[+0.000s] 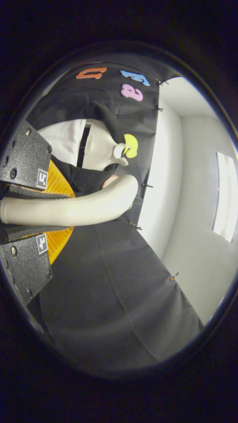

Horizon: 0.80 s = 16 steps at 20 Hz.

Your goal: Iron the clothes twice with a garment steamer, once on the left side and once on the right side.

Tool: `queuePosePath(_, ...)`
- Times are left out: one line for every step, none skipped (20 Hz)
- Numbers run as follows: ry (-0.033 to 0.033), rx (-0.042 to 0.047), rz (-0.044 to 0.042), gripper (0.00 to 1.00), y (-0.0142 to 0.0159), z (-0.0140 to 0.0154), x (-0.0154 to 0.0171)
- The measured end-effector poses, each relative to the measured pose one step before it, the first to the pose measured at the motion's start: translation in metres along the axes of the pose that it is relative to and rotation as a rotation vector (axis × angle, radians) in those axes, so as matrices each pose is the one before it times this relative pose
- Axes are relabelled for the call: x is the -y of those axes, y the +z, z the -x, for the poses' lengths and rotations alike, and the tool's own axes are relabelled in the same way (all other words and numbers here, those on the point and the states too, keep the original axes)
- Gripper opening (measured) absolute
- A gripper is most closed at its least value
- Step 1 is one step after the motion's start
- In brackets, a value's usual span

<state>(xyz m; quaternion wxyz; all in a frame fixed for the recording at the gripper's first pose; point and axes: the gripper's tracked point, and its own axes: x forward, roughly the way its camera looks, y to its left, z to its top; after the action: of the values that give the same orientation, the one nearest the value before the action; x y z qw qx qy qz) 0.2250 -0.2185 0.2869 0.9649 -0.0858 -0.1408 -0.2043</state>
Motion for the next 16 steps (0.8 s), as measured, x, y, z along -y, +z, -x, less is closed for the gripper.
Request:
queuePosePath(0.00538, -0.02302, 0.00588, 0.36, -0.0092, -0.00346, -0.00206)
queuePosePath(-0.00244, -0.01544, 0.01102, 0.36, -0.00669, -0.00282, -0.00126)
queuePosePath(0.00347, -0.01314, 0.00581, 0.36, -0.00495, -0.00238, -0.00123)
queuePosePath(0.00559, -0.00789, 0.00033, 0.36, -0.00334, -0.00134, -0.00334)
queuePosePath(0.00574, -0.01386, 0.00357, 0.36, -0.00337, 0.00112, 0.00188)
queuePosePath(0.00264, -0.00499, 0.00345, 0.36, -0.00144, -0.00031, -0.00064)
queuePosePath(0.00148, -0.00851, 0.00649, 0.36, -0.00325, 0.00009, -0.00096)
queuePosePath(-0.00461, -0.00917, 0.00879, 0.36, -0.00446, 0.00135, -0.00019)
queuePosePath(-0.00854, -0.00042, 0.0112, 0.36, -0.00476, 0.00407, -0.00086)
queuePosePath(-0.01308, 0.00196, 0.00967, 0.36, -0.00239, 0.00589, -0.00041)
queuePosePath(-0.00474, -0.00497, 0.00596, 0.36, -0.00292, 0.00837, 0.00111)
queuePosePath(0.00115, -0.00498, 0.00206, 0.36, -0.00211, 0.00418, -0.00123)
queuePosePath(-0.00047, -0.00481, 0.0056, 0.36, -0.004, 0.00507, 0.00029)
queuePosePath(-0.0057, -0.00423, 0.00758, 0.36, -0.00288, 0.0026, 0.0005)
queuePosePath(-0.00592, -0.00647, 0.00594, 0.36, -0.00404, 0.00396, 0.00028)
queuePosePath(0.00065, -0.0096, 0.0017, 0.36, -0.00464, 0.00432, -0.00097)
